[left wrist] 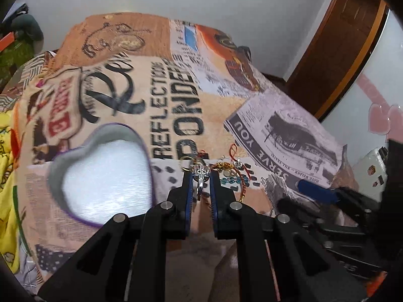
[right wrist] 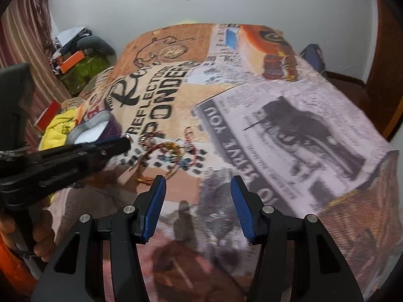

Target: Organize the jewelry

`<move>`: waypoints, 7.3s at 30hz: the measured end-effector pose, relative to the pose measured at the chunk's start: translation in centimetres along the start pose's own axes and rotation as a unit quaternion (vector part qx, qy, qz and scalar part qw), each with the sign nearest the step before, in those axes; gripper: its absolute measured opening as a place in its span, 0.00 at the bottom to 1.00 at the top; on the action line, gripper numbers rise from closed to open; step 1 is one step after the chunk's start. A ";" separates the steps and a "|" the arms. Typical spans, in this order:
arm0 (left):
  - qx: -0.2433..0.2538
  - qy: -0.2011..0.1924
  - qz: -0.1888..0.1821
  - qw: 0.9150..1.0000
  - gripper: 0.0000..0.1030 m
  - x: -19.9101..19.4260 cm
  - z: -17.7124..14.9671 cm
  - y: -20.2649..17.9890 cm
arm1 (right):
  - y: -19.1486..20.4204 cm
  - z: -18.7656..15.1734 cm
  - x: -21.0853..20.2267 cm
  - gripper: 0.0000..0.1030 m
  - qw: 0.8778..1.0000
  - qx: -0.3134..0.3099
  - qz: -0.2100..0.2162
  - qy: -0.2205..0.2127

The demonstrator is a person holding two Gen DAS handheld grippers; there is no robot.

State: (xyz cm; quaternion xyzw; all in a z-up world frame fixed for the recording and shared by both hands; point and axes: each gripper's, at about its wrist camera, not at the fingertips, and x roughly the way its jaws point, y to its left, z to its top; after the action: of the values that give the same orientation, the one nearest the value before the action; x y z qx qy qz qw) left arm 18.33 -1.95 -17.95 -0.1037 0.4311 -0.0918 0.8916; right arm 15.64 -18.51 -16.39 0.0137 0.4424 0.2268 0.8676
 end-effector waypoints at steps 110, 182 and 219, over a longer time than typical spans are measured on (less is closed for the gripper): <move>0.003 -0.119 0.063 0.991 0.11 -11.2 -0.6 6.7 | 11.3 6.1 0.5 0.03 0.995 -0.032 0.074 -0.053; 0.012 -0.019 0.043 0.999 0.54 -4.9 -1.1 0.0 | -0.5 3.5 -3.6 0.41 0.999 -0.008 -0.038 -0.035; 0.057 0.044 0.057 0.996 0.34 6.2 1.1 -1.7 | -4.1 2.3 0.6 0.41 0.999 0.011 -0.024 0.019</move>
State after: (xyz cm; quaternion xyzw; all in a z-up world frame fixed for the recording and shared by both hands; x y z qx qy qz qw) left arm 22.86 -5.01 -21.48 -0.0243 0.4692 -0.0697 0.8800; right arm 19.26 -21.58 -16.37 0.0081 0.4615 0.2015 0.8639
